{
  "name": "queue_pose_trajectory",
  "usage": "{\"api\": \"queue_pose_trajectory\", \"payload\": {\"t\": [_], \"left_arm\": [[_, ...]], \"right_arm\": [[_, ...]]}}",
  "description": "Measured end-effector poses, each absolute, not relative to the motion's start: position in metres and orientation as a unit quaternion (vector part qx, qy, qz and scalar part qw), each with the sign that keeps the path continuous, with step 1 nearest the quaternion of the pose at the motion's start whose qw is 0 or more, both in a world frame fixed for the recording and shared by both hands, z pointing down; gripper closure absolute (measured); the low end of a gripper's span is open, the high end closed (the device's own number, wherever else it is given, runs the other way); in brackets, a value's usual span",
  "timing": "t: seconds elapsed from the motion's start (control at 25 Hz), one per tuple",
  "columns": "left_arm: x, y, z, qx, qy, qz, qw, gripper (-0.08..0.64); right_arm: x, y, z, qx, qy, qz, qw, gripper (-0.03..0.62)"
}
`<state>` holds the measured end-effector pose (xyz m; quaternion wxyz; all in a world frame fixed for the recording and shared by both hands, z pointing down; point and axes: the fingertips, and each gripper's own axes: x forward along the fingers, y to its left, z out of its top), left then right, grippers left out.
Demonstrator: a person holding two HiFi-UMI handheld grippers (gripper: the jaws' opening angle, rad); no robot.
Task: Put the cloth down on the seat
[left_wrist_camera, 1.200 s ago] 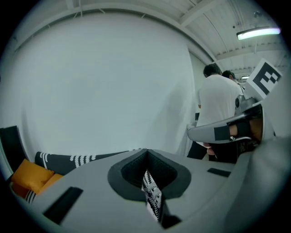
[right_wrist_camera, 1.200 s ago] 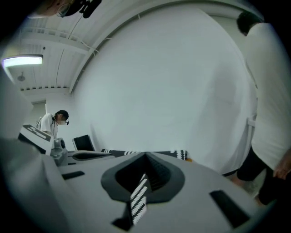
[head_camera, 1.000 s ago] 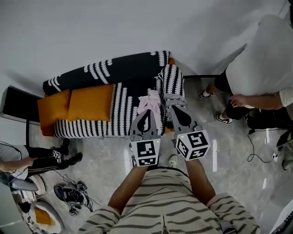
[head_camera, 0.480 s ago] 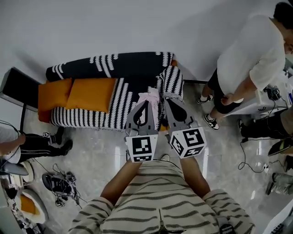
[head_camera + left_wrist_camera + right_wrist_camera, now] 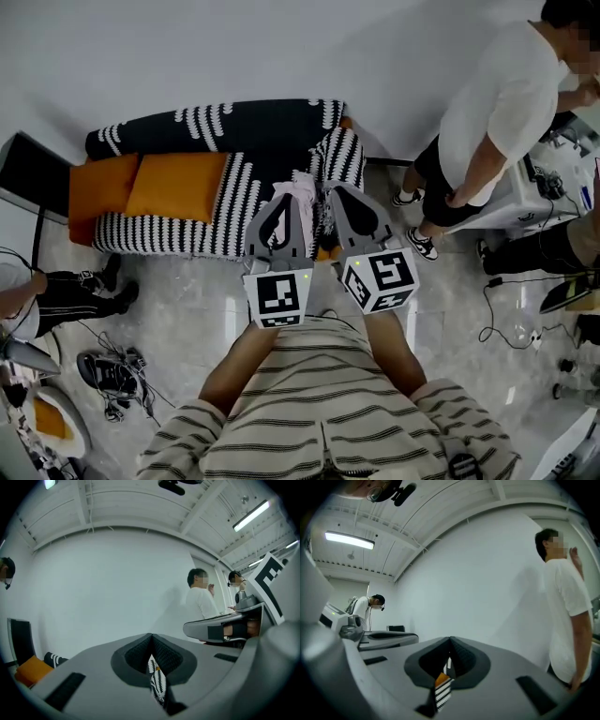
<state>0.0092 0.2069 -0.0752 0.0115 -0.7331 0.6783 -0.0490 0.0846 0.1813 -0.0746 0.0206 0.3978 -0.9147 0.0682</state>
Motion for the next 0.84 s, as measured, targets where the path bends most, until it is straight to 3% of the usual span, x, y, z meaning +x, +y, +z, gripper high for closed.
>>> {"api": "queue_pose_trajectory", "payload": {"t": [0.84], "left_arm": [[0.013, 0.217, -0.095, -0.727, 0.686, -0.030, 0.017, 0.555]], "right_arm": [[0.080, 0.192, -0.090, 0.378, -0.925, 0.040, 0.022, 0.580]]}}
